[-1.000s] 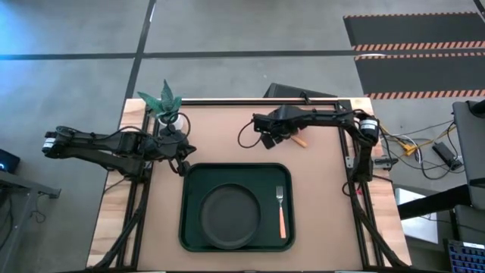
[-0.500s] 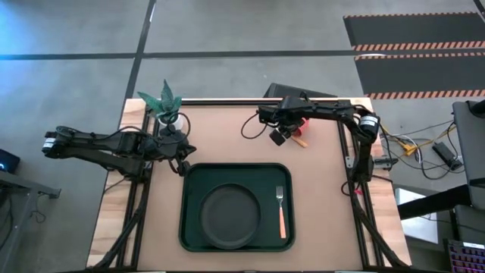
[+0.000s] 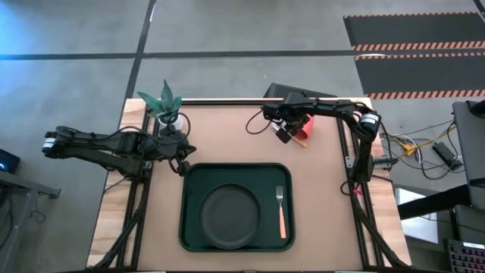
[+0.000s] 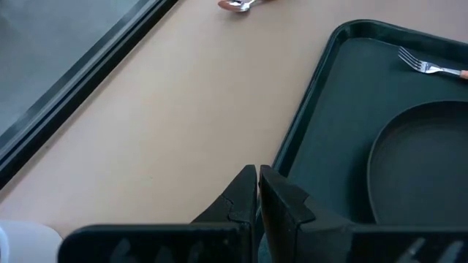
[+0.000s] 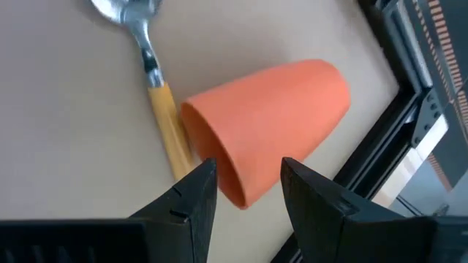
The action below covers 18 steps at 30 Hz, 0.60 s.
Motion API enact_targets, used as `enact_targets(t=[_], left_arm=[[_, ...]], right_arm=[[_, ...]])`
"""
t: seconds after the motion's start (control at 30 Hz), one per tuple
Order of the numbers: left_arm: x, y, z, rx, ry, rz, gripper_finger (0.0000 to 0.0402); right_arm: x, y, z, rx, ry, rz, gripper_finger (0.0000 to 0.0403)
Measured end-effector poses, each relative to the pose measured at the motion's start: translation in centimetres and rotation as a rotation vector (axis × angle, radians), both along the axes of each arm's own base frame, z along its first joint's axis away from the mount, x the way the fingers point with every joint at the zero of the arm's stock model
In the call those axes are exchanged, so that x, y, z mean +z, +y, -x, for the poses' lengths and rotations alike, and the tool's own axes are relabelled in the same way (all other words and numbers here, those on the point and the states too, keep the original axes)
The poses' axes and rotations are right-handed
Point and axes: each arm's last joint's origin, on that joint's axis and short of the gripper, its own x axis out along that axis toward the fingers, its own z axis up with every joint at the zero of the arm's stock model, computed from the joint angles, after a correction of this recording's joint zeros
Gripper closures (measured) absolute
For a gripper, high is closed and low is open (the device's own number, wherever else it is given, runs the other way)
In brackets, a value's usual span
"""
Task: Pick and place plate/cup/fork/spoon on tray
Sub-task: Put the orange cup on the black serving tray to the top right of the black plate
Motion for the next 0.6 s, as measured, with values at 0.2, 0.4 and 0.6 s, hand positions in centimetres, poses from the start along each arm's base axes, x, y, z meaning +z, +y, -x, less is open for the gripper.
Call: enact_targets(t=[0.2, 0.4, 0.6], left_arm=[[0.0, 0.0, 0.0, 0.0, -0.001, 0.0, 0.0402], [0.0, 0.0, 0.0, 0.0, -0.002, 0.0, 0.0402], [0.0, 0.0, 0.0, 0.0, -0.004, 0.001, 0.0402]], right_arm=[[-2.1, 0.5, 1.4, 0.003, 0.087, -0.05, 0.0261], [-4.3, 1.0, 2.6, 0.005, 0.149, -0.074, 0.0261], [-6.9, 1.1, 3.6, 0.004, 0.13, -0.039, 0.0286]])
